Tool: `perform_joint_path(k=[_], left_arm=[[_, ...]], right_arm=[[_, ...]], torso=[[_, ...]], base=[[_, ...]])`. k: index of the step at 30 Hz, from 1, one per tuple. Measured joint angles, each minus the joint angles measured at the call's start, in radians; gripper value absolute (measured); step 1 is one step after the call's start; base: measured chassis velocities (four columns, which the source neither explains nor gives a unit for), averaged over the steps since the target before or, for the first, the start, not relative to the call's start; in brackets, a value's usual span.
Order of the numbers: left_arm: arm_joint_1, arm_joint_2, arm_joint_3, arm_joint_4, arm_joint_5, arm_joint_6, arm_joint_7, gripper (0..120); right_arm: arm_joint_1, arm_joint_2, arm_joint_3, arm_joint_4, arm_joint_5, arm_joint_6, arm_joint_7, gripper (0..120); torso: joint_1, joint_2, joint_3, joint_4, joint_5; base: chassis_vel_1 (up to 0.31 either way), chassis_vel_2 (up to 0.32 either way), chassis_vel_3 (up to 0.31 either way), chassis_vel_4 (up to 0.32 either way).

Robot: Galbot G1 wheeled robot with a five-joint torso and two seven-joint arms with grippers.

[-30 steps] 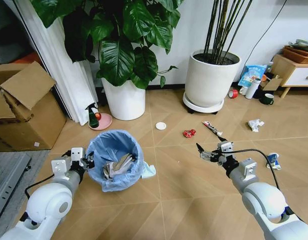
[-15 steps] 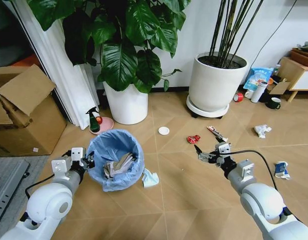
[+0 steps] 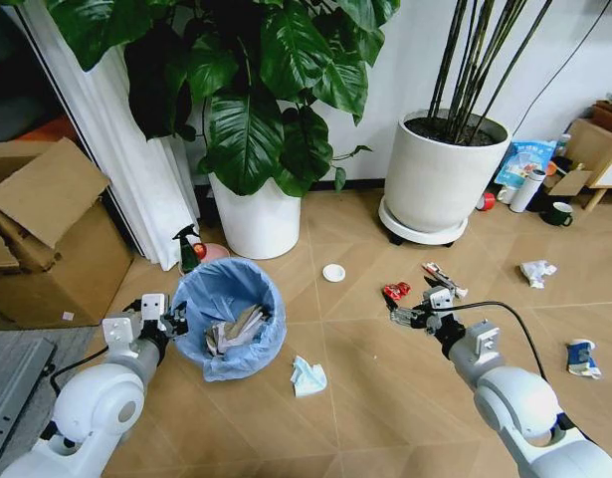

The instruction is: Pick up the trash bin and place the garbage on the floor into it.

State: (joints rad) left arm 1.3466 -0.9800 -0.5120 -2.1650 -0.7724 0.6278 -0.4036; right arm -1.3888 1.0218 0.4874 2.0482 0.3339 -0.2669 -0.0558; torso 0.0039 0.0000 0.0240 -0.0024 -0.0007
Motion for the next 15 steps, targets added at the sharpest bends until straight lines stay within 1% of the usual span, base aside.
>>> perform_joint_path(k=[4, 7, 8, 9, 10, 12, 13, 14, 15], left_arm=[[0.003, -0.003, -0.002, 0.000, 0.000, 0.000, -0.003, 0], [0.008, -0.006, -0.004, 0.000, 0.000, 0.000, -0.009, 0], [0.010, -0.008, -0.005, 0.000, 0.000, 0.000, -0.010, 0], [0.013, -0.009, -0.003, 0.000, 0.001, 0.000, -0.012, 0], [0.013, -0.009, -0.003, 0.000, 0.001, 0.000, -0.012, 0], [0.015, -0.009, 0.000, 0.000, 0.002, 0.000, -0.014, 0], [0.015, -0.009, 0.000, 0.000, 0.002, 0.000, -0.014, 0], [0.016, -0.008, 0.001, 0.000, 0.002, 0.000, -0.015, 0], [0.017, -0.008, 0.002, 0.000, 0.002, 0.001, -0.016, 0]], right_arm=[[0.011, -0.014, -0.028, -0.026, 0.025, 0.000, -0.001, 100], [0.031, -0.028, -0.069, -0.058, 0.061, 0.000, -0.008, 100], [0.046, -0.037, -0.096, -0.078, 0.085, 0.000, -0.011, 100], [0.079, -0.050, -0.154, -0.114, 0.120, 0.000, -0.012, 100], [0.079, -0.050, -0.154, -0.114, 0.120, 0.000, -0.012, 100], [0.134, -0.068, -0.232, -0.165, 0.144, 0.005, -0.020, 100], [0.134, -0.068, -0.232, -0.165, 0.144, 0.005, -0.020, 100], [0.183, -0.079, -0.285, -0.211, 0.148, 0.017, -0.042, 100], [0.229, -0.086, -0.335, -0.260, 0.148, 0.032, -0.076, 100]], torso=[[0.000, 0.000, 0.000, 0.0002, -0.0004], [0.000, 0.000, 0.000, 0.0001, 0.0001], [0.000, 0.000, 0.000, 0.0001, -0.0002], [0.000, 0.000, 0.000, 0.0000, -0.0001], [0.000, 0.000, 0.000, 0.0000, -0.0001], [0.000, 0.000, 0.000, 0.0000, 0.0006], [0.000, 0.000, 0.000, 0.0000, 0.0006], [0.000, 0.000, 0.000, -0.0002, -0.0002], [0.000, 0.000, 0.000, 0.0003, -0.0005]], base=[[-0.047, 0.126, 0.058, -0.127], [-0.015, 0.070, 0.012, -0.015], [0.000, 0.000, 0.000, 0.000], [0.000, 0.000, 0.000, 0.000], [0.000, 0.000, 0.000, 0.000], [0.007, -0.054, -0.023, 0.016], [0.014, -0.054, -0.020, 0.020], [0.000, 0.000, 0.000, 0.000], [0.000, 0.000, 0.000, 0.000]])
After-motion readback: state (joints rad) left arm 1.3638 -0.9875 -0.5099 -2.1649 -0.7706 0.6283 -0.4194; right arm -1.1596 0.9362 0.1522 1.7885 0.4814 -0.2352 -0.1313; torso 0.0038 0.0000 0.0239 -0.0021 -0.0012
